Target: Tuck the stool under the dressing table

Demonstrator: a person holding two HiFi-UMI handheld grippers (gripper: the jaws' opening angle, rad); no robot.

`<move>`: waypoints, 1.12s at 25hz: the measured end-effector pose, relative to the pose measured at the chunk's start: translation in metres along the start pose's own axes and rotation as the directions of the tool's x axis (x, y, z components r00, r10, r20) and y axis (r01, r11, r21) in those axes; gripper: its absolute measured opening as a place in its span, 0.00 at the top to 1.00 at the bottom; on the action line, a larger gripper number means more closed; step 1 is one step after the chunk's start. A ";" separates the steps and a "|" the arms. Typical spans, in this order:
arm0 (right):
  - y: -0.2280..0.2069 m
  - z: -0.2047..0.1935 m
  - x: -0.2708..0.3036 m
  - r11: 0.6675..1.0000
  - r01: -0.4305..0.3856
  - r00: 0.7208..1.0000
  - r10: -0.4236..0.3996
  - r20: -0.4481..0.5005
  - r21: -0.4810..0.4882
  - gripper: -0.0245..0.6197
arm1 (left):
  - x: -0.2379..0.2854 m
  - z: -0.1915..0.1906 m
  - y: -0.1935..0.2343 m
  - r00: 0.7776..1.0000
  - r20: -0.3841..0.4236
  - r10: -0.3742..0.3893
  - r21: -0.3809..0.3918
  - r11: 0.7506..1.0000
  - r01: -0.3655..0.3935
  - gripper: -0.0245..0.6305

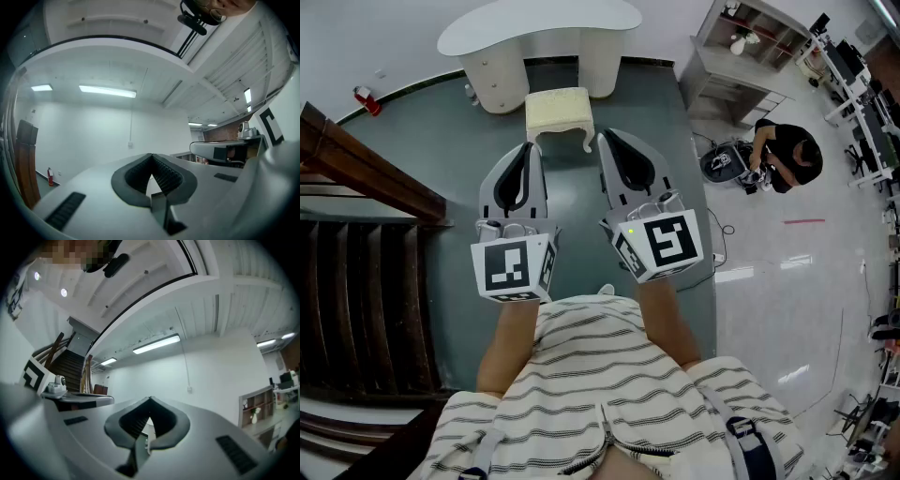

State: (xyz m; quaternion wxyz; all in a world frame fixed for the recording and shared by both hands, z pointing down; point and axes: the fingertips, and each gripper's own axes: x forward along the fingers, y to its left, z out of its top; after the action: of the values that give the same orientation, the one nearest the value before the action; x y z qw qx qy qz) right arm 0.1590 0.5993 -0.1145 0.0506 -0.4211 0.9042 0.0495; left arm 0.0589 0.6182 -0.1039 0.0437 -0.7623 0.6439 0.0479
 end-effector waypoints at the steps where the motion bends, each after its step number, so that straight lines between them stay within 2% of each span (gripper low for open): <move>1: -0.003 0.000 -0.002 1.000 -0.003 1.000 0.003 0.002 0.000 0.95 | 0.001 0.000 -0.003 1.000 0.001 0.003 0.001 1.000 -0.003 0.96; 7: -0.022 -0.004 -0.016 1.000 -0.024 1.000 0.025 -0.003 0.006 0.95 | 0.008 -0.005 -0.031 1.000 -0.007 0.008 0.024 1.000 -0.008 0.96; 15: -0.041 -0.017 -0.037 0.999 -0.036 0.999 0.036 -0.005 0.021 0.95 | -0.001 -0.023 -0.055 0.998 -0.025 0.053 0.026 0.998 -0.052 0.96; 21: -0.051 -0.033 -0.030 0.997 -0.038 0.999 0.040 -0.029 0.061 0.95 | 0.003 -0.036 -0.045 0.993 -0.054 0.100 0.021 0.995 -0.099 0.96; 28: -0.063 -0.050 -0.004 0.998 -0.019 0.998 0.023 -0.053 0.060 0.95 | 0.032 -0.058 -0.028 0.994 -0.053 0.099 -0.027 0.995 -0.100 0.96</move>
State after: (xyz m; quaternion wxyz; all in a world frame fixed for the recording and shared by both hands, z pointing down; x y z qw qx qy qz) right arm 0.2078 0.5552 -0.0677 0.0382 -0.4110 0.9107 0.0119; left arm 0.0931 0.5837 -0.0507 0.0133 -0.7309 0.6812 0.0396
